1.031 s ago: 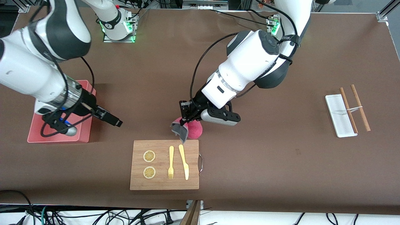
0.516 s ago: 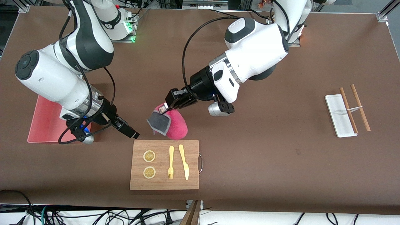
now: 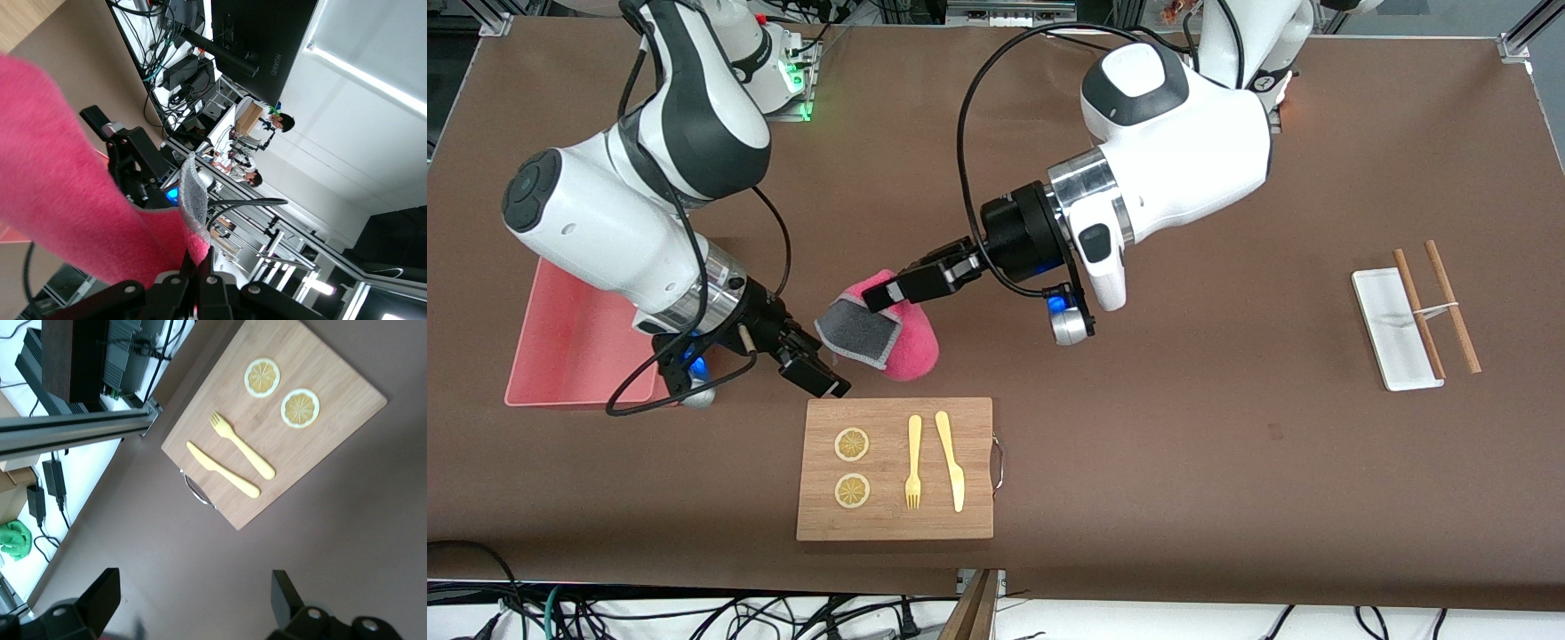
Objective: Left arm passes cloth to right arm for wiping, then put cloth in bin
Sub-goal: 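Grasp the cloth with the right gripper beside the left gripper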
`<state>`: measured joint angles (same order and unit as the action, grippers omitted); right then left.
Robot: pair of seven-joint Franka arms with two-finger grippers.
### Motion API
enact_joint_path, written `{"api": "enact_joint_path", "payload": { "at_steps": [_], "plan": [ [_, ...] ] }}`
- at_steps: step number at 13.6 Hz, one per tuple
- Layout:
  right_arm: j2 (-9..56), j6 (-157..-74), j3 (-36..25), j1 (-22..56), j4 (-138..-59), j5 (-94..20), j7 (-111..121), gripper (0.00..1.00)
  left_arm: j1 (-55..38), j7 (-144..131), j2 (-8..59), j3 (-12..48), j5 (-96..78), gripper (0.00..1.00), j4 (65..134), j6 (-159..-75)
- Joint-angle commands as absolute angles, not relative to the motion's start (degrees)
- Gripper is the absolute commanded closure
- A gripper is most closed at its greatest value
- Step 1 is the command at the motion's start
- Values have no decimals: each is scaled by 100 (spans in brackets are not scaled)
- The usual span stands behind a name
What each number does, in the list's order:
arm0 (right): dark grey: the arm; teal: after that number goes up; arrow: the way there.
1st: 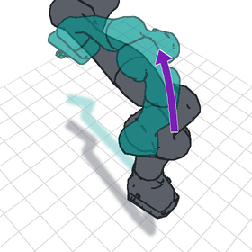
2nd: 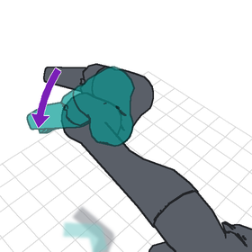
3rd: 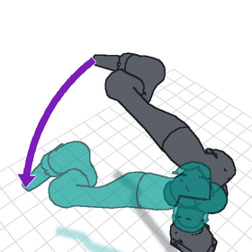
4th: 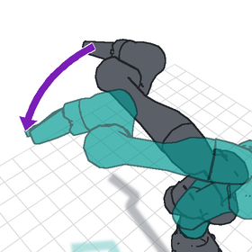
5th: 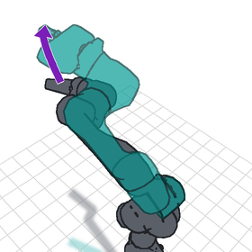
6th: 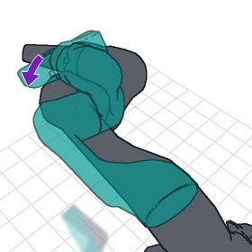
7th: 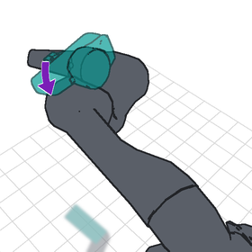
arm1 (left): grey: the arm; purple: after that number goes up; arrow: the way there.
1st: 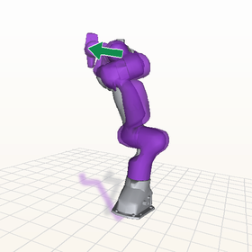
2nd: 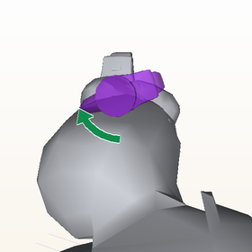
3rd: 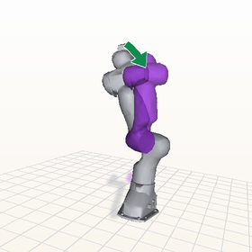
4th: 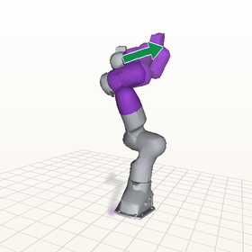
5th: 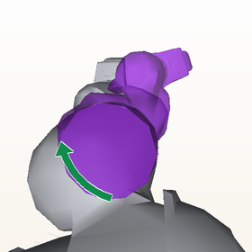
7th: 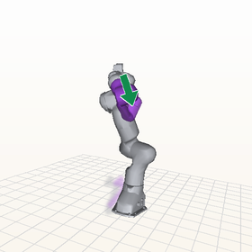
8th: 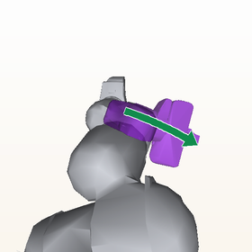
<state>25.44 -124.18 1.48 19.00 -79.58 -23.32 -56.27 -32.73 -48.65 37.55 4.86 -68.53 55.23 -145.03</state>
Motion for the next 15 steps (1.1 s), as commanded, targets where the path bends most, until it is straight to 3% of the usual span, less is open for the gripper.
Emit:
{"api": "enact_joint_path", "payload": {
  "at_steps": [1, 10, 11, 12, 13, 14, 15],
  "plan": [
    [2444, -12279, 193, 1907, -7989, -2461, -5748, 0, -3252, -4983, 3814, 475, -7031, 100, 5361, -14520],
    [2285, -11602, 167, 1828, -7638, -3085, -5958, 2, -3243, -4992, 3814, 475, -7031, 100, 5361, -14520],
    [2285, -11575, 176, 1828, -7638, -3085, -6072, 24, -3243, -4992, 3814, 475, -7031, 100, 5361, -14520],
    [2285, -11497, 184, 1828, -7638, -3111, -6091, 56, -3243, -4992, 3806, 475, -7031, 100, 5361, -14520],
    [2285, -11479, 185, 1828, -7638, -3190, -6091, 78, -3243, -4992, 3814, 475, -7031, 100, 5370, -14520],
    [2285, -11479, 176, 1828, -7638, -3251, -6091, 90, -3252, -4992, 3814, 475, -7031, 100, 5361, -14520],
    [2285, -11479, 184, 1819, -7638, -3287, -6091, 93, -3252, -4992, 3814, 466, -7031, 100, 5361, -14520]
  ]
}}
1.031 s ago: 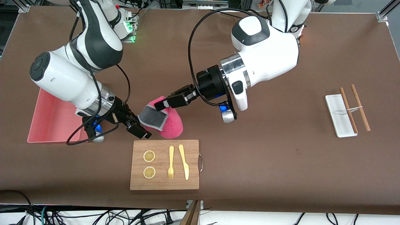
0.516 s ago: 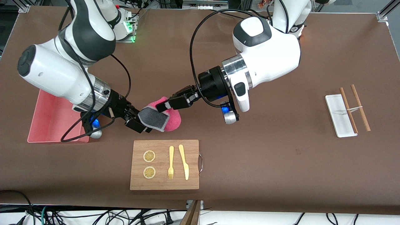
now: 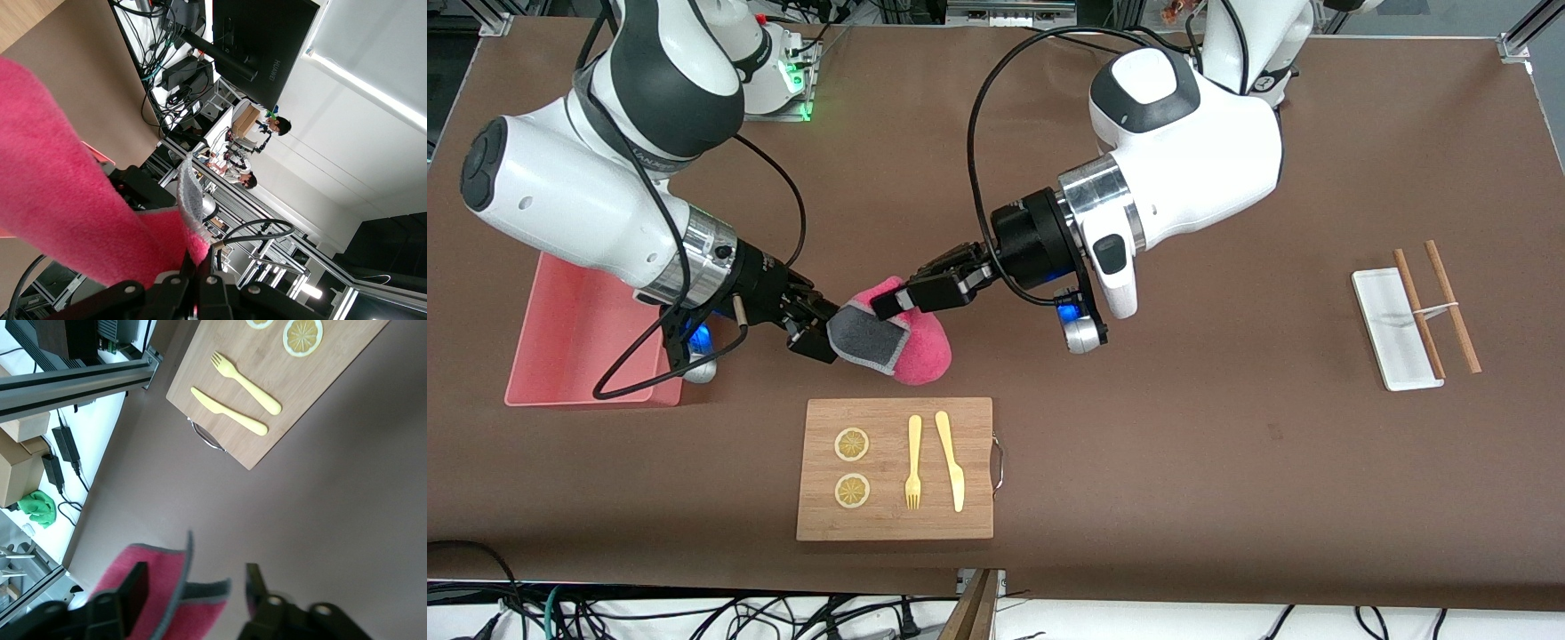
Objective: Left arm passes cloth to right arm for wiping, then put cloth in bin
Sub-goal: 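Open the left gripper, releasing the cloth to the right gripper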
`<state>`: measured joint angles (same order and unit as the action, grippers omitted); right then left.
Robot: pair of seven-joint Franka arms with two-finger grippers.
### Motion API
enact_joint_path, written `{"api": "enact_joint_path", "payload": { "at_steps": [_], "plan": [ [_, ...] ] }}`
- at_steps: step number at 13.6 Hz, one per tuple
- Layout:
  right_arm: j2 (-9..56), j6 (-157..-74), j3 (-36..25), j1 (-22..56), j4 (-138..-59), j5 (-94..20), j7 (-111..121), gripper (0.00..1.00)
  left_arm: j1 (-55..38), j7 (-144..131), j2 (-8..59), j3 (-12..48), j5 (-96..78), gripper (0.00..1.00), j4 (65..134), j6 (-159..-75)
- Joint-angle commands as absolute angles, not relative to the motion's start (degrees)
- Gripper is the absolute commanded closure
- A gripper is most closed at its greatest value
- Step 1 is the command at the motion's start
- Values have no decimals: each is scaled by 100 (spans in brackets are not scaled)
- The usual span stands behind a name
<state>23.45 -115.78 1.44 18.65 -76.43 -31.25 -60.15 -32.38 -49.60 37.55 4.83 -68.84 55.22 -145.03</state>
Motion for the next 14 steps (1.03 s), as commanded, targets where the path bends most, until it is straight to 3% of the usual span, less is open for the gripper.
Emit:
{"api": "enact_joint_path", "payload": {
  "at_steps": [1, 12, 13, 14],
  "plan": [
    [2285, -11479, 185, 1828, -7638, -3322, -6082, 100, -3252, -4983, 3814, 466, -7031, 100, 5370, -14520],
    [2311, -11479, 167, 1828, -7638, -3393, -6029, 100, -3243, -4983, 3814, 466, -7040, 100, 5370, -14520],
    [2312, -11479, 167, 1819, -7638, -3384, -6029, 100, -3243, -4983, 3814, 457, -7040, 95, 5370, -14520],
    [2312, -11479, 167, 1819, -7638, -3384, -6021, 100, -3234, -4975, 3814, 466, -7040, 48, 5370, -14520]
  ]
}}
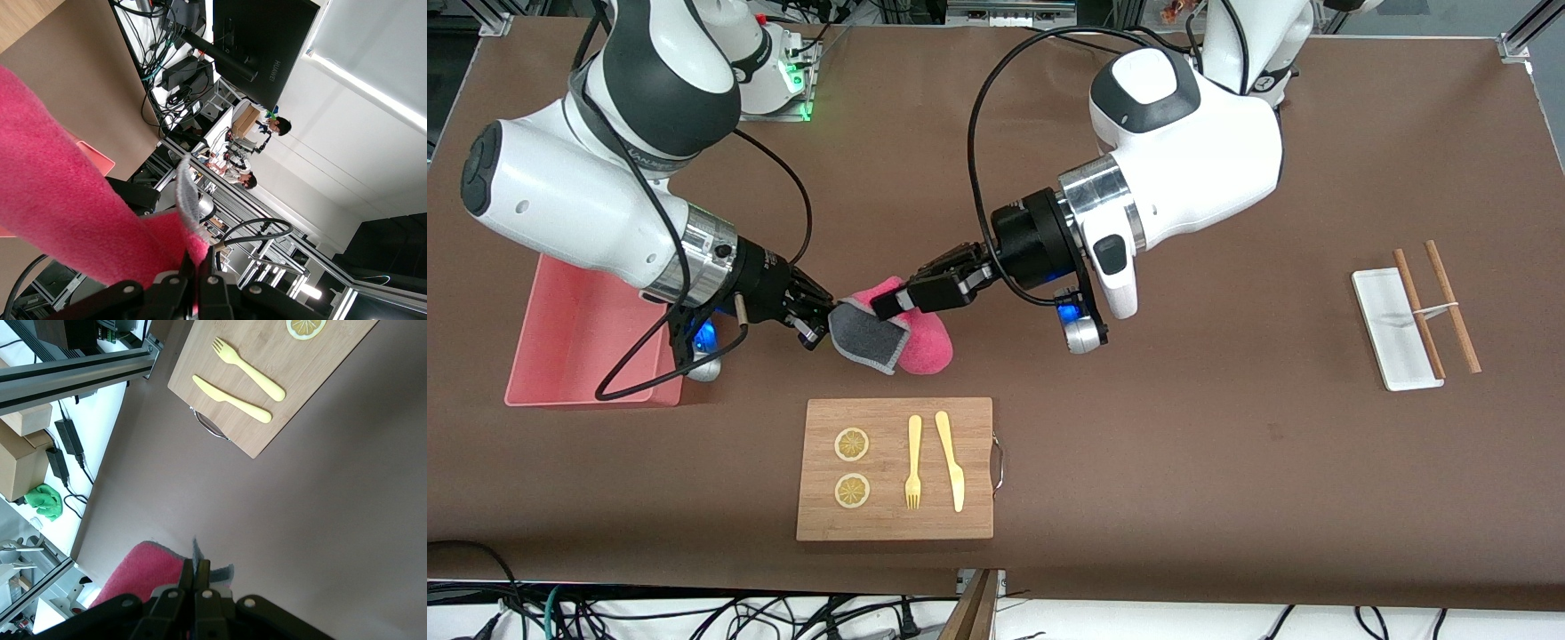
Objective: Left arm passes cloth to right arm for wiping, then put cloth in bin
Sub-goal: 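Open the left gripper, releasing the cloth to the right gripper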
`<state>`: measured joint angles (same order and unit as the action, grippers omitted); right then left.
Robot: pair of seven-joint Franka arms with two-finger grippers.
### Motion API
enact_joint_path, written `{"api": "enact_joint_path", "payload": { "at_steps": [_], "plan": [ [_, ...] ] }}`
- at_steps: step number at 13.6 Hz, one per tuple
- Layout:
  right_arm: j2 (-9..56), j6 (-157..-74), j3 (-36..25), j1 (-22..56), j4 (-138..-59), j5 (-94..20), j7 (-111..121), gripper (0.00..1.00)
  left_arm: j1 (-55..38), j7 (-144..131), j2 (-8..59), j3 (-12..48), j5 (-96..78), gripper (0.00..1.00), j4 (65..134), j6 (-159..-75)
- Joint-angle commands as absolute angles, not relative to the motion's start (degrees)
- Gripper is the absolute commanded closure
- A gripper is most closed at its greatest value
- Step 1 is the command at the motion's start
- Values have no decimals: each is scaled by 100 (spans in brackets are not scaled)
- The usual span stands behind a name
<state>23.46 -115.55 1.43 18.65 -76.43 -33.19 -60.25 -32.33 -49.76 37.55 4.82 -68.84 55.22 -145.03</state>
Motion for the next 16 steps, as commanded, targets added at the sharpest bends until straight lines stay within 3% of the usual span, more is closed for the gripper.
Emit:
{"api": "enact_joint_path", "payload": {
  "at_steps": [1, 10, 16],
  "plan": [
    [2312, -11479, 167, 1811, -7638, -3384, -5986, 100, -3243, -4940, 3814, 448, -7005, 0, 5370, -14520],
    [2355, -11470, 158, 1828, -7673, -3331, -5793, 100, -2867, -4957, 3631, 448, -6987, 0, 5379, -14459],
    [2364, -11171, 149, 1687, -7690, -3322, -5493, 100, -2136, -4922, 3490, 466, -6321, 0, 5449, -13518]
  ]
}}
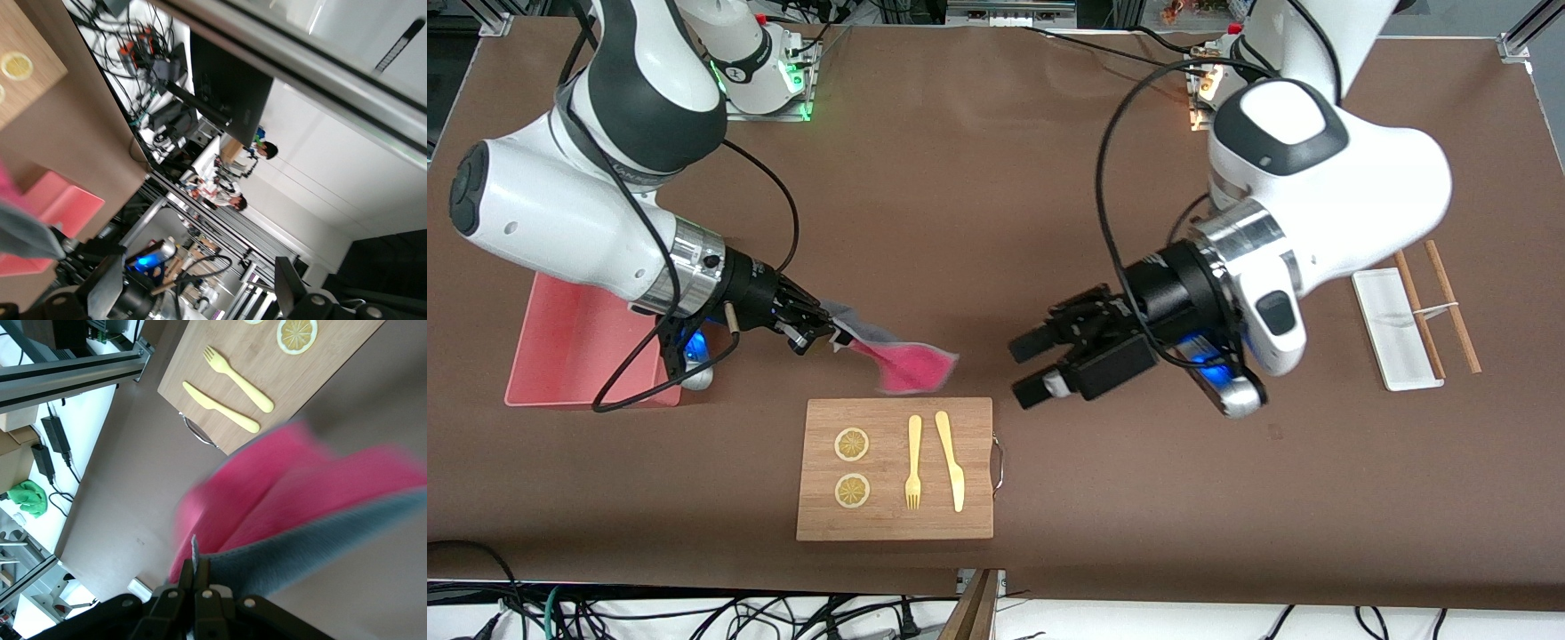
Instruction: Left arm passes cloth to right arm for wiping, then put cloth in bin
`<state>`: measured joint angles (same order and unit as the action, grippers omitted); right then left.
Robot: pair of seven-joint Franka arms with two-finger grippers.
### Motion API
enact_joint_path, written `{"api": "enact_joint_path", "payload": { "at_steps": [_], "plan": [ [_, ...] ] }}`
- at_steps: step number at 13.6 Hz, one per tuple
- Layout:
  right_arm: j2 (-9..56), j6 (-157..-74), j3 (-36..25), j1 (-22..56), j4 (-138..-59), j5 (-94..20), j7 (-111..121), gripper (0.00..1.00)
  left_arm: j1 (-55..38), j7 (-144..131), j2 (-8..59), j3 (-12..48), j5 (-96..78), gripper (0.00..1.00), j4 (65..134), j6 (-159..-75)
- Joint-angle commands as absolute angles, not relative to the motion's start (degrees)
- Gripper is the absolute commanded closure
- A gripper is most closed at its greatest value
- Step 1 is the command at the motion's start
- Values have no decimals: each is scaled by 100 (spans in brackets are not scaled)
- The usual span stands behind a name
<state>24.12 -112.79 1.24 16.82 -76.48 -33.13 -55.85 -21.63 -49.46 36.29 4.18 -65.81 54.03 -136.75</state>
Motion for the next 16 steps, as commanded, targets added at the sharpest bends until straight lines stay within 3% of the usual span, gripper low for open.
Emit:
{"api": "enact_joint_path", "payload": {
  "at_steps": [1, 5, 7, 10, 16],
  "plan": [
    [2373, -11171, 167, 1740, -7717, -3218, -5502, 100, -2127, -4931, 3454, 440, -6319, 0, 5554, -13483],
    [2688, -11014, 176, 2284, -7822, -2218, -5397, 100, -2066, -4380, 2665, 448, -5679, 0, 7071, -13360],
    [2926, -10890, 176, 2556, -7822, -1970, -5230, 100, -1838, -3835, 2208, 431, -5660, 0, 7801, -12914],
    [3303, -10890, 176, 2908, -7822, -1811, -5256, 100, -970, -3332, 1952, 431, -5216, 0, 7937, -11448],
    [3656, -10890, 106, 2822, -8400, -1529, -4442, 100, -414, -2306, 1319, 439, -2246, 0, 8015, -9311]
  ]
}}
